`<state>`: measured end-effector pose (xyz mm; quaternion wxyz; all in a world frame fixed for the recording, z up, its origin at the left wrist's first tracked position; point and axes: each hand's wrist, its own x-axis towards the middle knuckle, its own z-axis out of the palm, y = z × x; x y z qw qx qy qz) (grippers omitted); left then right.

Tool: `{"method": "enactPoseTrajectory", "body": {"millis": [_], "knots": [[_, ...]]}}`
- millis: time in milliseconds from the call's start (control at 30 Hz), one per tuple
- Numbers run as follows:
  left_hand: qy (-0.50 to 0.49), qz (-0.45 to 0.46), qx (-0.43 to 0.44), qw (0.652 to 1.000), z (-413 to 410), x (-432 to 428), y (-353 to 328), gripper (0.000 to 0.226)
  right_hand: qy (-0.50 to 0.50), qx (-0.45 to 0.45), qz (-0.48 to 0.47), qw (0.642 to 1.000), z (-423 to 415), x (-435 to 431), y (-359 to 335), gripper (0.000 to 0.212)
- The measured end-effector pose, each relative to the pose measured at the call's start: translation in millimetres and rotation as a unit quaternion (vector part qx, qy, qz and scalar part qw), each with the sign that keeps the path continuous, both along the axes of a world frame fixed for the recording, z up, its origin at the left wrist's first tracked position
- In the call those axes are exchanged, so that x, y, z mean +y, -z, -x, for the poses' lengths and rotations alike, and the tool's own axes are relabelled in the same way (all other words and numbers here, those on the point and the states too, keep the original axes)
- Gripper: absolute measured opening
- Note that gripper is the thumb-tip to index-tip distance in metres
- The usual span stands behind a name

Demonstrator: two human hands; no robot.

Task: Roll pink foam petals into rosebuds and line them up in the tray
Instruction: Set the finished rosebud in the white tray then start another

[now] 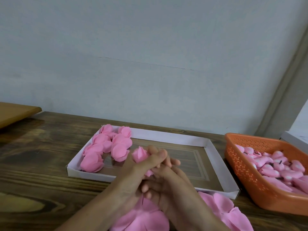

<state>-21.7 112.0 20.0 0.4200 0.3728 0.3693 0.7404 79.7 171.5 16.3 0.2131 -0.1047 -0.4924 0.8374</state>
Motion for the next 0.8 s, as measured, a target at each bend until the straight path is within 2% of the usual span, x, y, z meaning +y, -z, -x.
{"method": "enactPoseTrajectory", "body": {"millis": [67,133,200,233,267,300,333,367,400,467,600,733,800], "knots": [[0.016,0.000,0.013,1.000,1.7,-1.4,1.3,0.041,-0.022,-0.045,0.010,0.999,-3.7,2.9,-5.8,0.032],[0.020,0.014,0.011,1.000,1.3,-3.3,-0.2,0.055,-0.029,-0.077,-0.003,0.997,-6.2,4.8,-9.2,0.021],[-0.004,0.012,0.002,1.000,0.6,-3.8,-2.0,0.058,-0.007,-0.087,-0.048,0.995,-8.1,4.3,-12.7,0.013],[-0.032,0.011,0.028,0.999,1.0,-3.1,-1.6,0.054,0.025,-0.101,-0.110,0.988,-10.1,5.1,-11.2,0.016],[-0.076,0.017,0.076,0.994,1.1,-2.1,-1.8,0.042,0.073,-0.129,-0.223,0.963,-13.1,8.0,-8.8,0.020],[-0.133,0.021,0.135,0.982,2.1,-0.6,-1.3,0.030,0.143,-0.157,-0.370,0.904,-17.2,11.8,-7.9,0.018],[-0.198,0.023,0.195,0.961,4.1,0.8,-0.6,0.024,0.215,-0.164,-0.494,0.826,-21.2,18.1,-6.3,0.010],[-0.259,0.023,0.245,0.934,7.4,2.7,1.2,0.027,0.273,-0.151,-0.559,0.768,-24.8,24.9,-5.6,0.008],[-0.304,0.020,0.278,0.911,11.7,4.3,3.4,0.033,0.313,-0.115,-0.583,0.741,-28.1,30.5,-6.6,0.019],[-0.346,0.012,0.310,0.885,21.6,7.3,11.3,0.042,0.315,-0.035,-0.615,0.722,-31.5,34.3,-11.6,0.038],[-0.324,0.053,0.341,0.881,13.3,13.8,19.7,0.033,0.237,0.013,-0.730,0.641,-29.0,27.5,-10.0,0.068],[-0.334,0.095,0.359,0.866,22.2,3.3,16.5,0.027,0.225,0.018,-0.759,0.611,-25.3,25.0,-5.4,0.064],[-0.290,0.139,0.388,0.864,-7.4,14.5,24.0,0.057,0.228,0.016,-0.769,0.597,-23.9,23.0,-3.6,0.060]]}}
